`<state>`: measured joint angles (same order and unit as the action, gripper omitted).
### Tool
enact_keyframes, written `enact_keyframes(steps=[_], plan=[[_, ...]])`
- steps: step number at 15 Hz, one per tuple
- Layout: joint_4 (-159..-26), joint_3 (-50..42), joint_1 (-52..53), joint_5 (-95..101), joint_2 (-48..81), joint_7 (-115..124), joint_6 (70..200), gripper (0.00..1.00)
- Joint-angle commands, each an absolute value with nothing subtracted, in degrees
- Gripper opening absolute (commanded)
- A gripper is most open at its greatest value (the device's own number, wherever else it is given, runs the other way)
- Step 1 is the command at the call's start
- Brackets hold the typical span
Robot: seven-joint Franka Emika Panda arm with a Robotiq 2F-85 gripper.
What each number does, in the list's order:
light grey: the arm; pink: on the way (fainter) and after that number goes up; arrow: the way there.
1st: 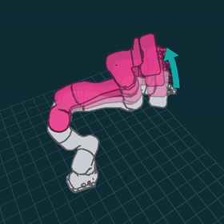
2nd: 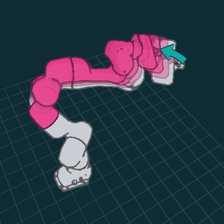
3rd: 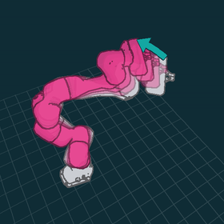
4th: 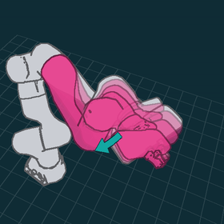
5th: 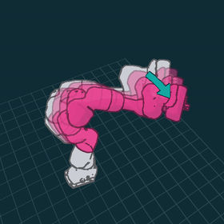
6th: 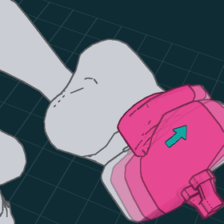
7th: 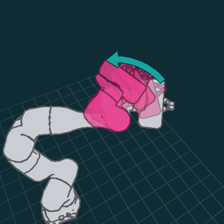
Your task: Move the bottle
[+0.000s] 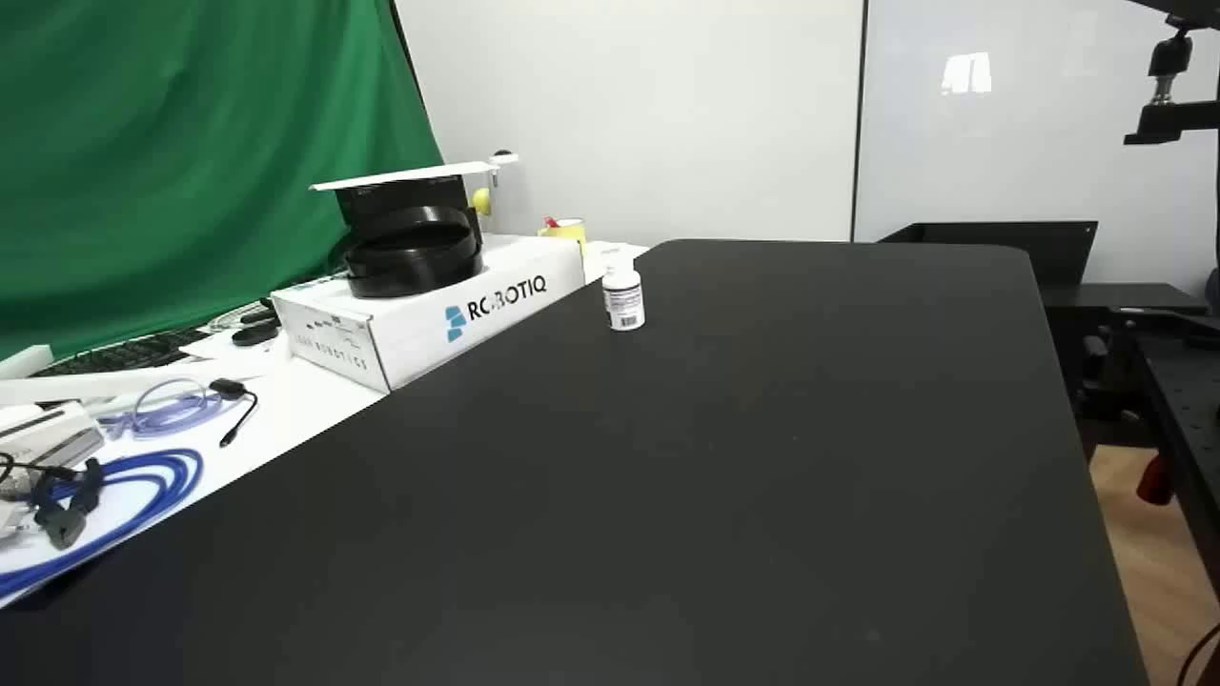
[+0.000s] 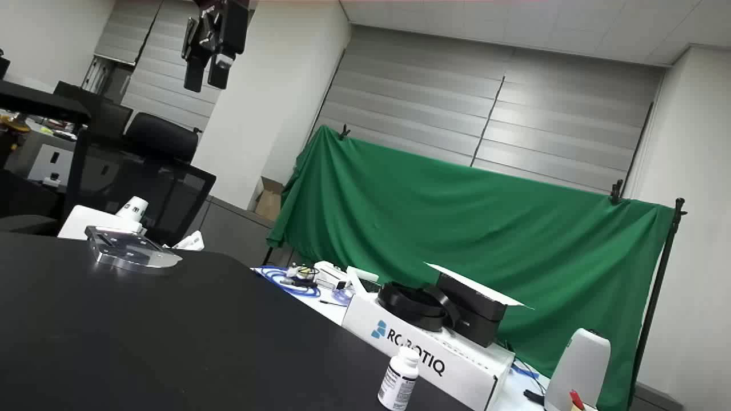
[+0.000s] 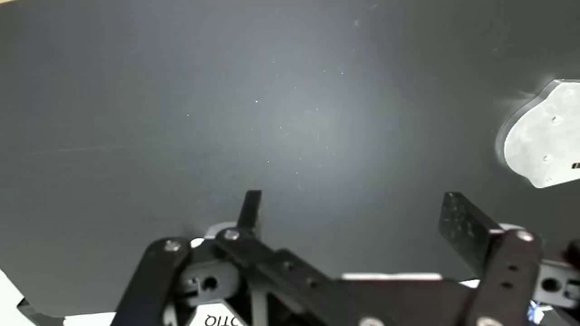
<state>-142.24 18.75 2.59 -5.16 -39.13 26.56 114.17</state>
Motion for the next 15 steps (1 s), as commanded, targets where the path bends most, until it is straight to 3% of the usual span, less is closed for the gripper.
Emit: enact_keyframes(steps=[1,10,15], plan=[[-142.1,18.1,3.4,-4.6,-38.9,27.0,114.0,1.0],[-142.1,18.1,3.4,-4.6,-39.0,27.0,114.0,1.0],[-138.4,12.2,-2.9,1.8,-28.2,21.8,123.1,1.0]])
